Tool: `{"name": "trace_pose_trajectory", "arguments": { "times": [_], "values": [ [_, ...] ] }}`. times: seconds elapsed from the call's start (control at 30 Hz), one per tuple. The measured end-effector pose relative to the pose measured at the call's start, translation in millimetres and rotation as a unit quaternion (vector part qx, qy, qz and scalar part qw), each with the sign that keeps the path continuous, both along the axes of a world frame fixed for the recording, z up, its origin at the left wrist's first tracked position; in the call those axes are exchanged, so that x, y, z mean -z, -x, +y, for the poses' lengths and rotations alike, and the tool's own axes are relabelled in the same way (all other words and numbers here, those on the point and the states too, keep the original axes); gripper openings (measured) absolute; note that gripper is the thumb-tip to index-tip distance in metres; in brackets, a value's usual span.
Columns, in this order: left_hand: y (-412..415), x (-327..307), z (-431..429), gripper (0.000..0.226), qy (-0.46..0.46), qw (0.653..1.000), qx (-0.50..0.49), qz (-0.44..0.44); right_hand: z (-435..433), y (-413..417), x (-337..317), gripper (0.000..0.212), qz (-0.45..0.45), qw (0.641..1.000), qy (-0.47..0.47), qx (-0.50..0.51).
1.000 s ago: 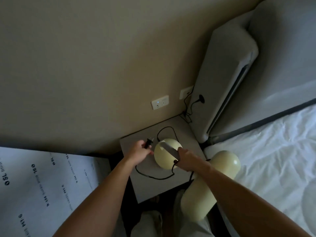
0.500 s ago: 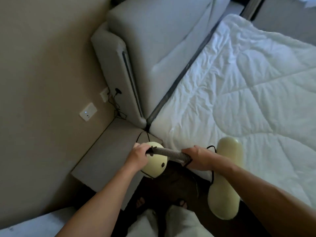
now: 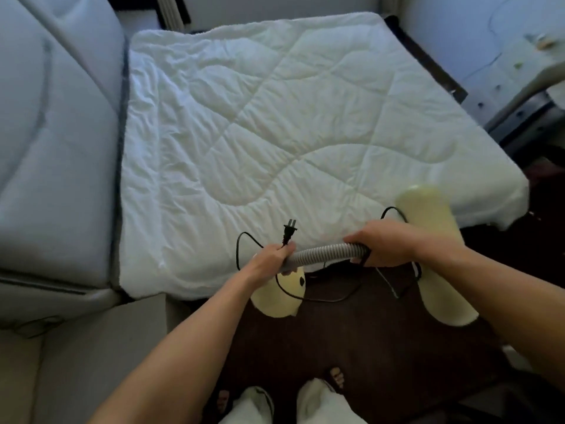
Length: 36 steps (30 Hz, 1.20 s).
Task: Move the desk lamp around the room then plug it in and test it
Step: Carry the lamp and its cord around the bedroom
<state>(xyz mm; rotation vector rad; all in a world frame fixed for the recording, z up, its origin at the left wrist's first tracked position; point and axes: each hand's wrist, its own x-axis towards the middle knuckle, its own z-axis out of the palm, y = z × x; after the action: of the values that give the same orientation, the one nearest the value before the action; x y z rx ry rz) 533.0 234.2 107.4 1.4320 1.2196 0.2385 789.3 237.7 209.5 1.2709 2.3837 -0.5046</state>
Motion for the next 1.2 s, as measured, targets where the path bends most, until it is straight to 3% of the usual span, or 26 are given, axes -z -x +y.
{"name": "trace_pose_trajectory", "arguments": {
  "times": [0.23,0.43,0.67,0.83,1.03,1.2],
  "values": [
    [-213,-43,11,0.063,-0.059,0.992,0.107,-0.031,-32,-209,-44,0.026,-0.025,0.987,0.002,0.16],
    [-359,-80,12,0.052,-0.089,0.966,0.228,-0.087,-56,-351,-75,0.02,-0.049,0.968,-0.086,0.231],
    [-474,-79,44,0.056,-0.103,0.963,0.201,-0.144,-39,-454,-97,0.018,-0.066,0.945,-0.18,0.263],
    [-559,-79,85,0.053,-0.1,0.953,0.239,-0.158,-12,-529,-104,0.018,-0.1,0.937,-0.2,0.267],
    [-687,-97,138,0.033,-0.108,0.913,0.351,-0.18,9,-638,-125,0.019,-0.124,0.918,-0.2,0.32],
    [-813,-111,168,0.012,-0.15,0.859,0.456,-0.177,13,-747,-143,0.018,-0.135,0.895,-0.195,0.378]
  ]
}}
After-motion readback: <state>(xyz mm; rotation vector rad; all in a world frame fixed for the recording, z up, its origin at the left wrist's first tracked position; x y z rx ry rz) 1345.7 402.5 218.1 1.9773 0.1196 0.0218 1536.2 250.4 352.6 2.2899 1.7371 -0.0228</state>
